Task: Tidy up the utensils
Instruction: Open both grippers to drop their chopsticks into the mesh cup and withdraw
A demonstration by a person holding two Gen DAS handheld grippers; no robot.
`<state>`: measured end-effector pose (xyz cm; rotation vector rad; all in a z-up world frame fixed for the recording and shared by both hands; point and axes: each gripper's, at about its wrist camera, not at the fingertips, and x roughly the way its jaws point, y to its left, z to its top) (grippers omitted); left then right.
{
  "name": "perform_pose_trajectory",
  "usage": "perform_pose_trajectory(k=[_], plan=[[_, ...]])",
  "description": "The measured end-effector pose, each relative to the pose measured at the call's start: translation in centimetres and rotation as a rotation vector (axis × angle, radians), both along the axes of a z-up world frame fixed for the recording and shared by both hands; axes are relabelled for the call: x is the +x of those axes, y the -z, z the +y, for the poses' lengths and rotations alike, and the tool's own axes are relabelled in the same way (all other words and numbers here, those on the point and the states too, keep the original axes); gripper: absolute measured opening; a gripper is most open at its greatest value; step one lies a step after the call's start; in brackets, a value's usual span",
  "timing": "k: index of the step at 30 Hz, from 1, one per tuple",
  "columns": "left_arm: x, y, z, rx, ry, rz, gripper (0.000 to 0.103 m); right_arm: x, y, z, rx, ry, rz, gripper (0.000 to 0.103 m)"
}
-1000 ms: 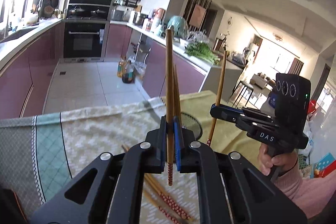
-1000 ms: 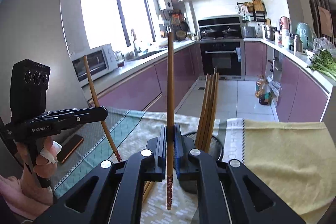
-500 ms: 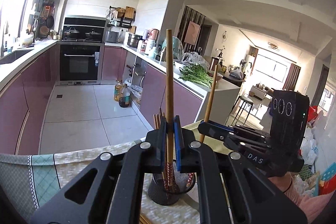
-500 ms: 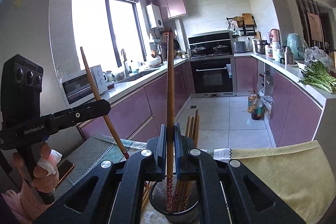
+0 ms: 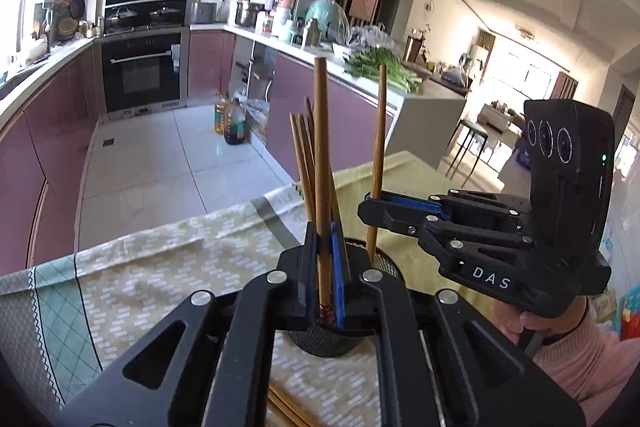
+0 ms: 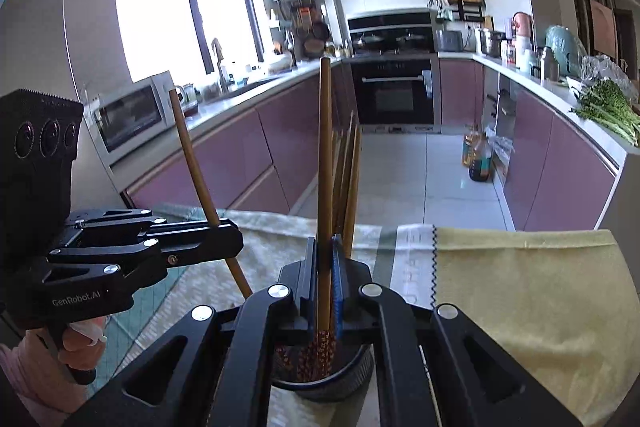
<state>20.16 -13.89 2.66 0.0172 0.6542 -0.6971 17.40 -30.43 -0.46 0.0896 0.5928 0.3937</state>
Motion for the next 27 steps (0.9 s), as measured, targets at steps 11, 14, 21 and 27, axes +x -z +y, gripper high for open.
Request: perform_pose_trajectory(k=[11, 14, 21, 27], plan=[[2.6, 2.4, -1.1, 0.055, -0.024, 0.061, 0.013, 1.6, 2.3, -0.2, -0.022, 0.031, 0.103, 0.007], [2.6, 2.7, -0.7, 0.044, -0.041, 0.067, 0.024, 1.4, 2.4, -0.3, -0.003, 0.038, 0.103, 0.008], [-0.1, 2.6, 2.4, 0.038, -0.138, -0.015, 0.035, -1.8, 1.2, 0.1, 0.014, 0.014, 0.016, 0.019], [-4.3, 2.5, 6.0, 0.052, -0.216, -0.1, 0.051, -5.9, 0.9, 2.5, -0.01, -0.115, -0.042, 0.031]])
